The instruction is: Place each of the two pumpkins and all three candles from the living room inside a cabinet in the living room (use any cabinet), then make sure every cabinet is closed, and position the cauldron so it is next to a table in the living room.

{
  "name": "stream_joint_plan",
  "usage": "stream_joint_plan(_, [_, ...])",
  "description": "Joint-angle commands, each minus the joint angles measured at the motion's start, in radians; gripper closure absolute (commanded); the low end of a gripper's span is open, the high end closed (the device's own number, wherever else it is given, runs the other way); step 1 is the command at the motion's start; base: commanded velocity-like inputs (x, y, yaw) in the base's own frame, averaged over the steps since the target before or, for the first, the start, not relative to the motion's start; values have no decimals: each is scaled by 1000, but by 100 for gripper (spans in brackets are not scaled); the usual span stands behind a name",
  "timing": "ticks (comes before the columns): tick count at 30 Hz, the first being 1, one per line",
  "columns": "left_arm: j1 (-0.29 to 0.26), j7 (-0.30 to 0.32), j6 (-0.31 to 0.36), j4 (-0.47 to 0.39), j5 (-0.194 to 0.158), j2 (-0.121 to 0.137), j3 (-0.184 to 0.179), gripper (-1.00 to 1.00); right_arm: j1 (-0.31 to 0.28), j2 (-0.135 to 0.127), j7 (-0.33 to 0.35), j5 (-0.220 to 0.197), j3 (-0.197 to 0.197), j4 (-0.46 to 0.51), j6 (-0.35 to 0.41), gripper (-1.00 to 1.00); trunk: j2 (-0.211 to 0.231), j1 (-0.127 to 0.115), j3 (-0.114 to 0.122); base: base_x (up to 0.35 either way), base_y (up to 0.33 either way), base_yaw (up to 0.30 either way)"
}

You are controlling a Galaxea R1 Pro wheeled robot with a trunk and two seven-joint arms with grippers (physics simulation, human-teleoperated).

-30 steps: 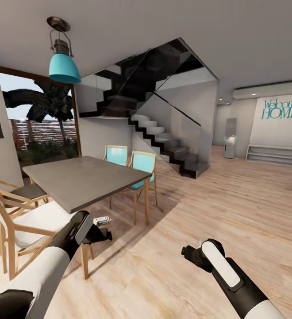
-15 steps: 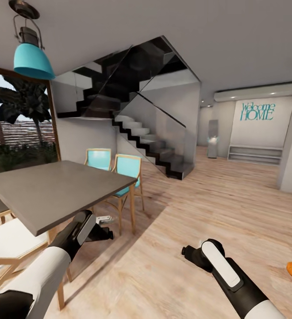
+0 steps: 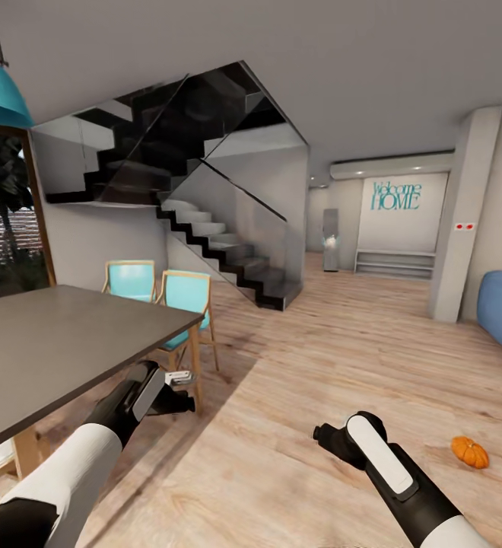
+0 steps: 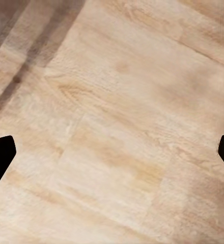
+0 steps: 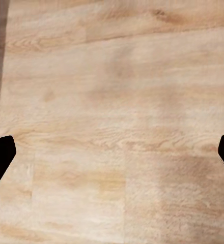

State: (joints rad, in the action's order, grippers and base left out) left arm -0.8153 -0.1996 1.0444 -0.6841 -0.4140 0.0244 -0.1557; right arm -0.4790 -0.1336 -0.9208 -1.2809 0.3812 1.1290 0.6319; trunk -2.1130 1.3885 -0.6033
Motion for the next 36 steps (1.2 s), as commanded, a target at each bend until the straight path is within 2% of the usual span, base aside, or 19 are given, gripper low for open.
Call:
stream_joint_plan(1, [-1, -9, 3, -1, -11, 2, -5, -100, -1, -1, -7, -6, 3, -1, 2, -100, -1, 0, -1, 10, 0, -276])
stream_joint_plan(11, [-2, -8, 3, 10, -10, 0, -7, -100, -1, -1, -7, -6, -49, -15, 3, -100, -1, 0, 6, 3, 0, -276])
stream_joint_plan(19, [-2, -8, 3, 12, -9, 0, -7, -100, -1, -1, -7, -7, -56, -22, 3, -100, -1, 0, 11, 0, 1, -276])
stream_joint_plan(27, [-2, -8, 3, 10, -9, -1, -7, -100, -1, -3, -7, -8, -59, -28, 3, -100, -1, 0, 17, 0, 168, -276])
stream_joint_plan(36, [-2, -8, 3, 3, -9, -1, -14, -100, -1, -3, -7, -8, -60, -29, 3, -100, -1, 0, 23, 0, 29, -276])
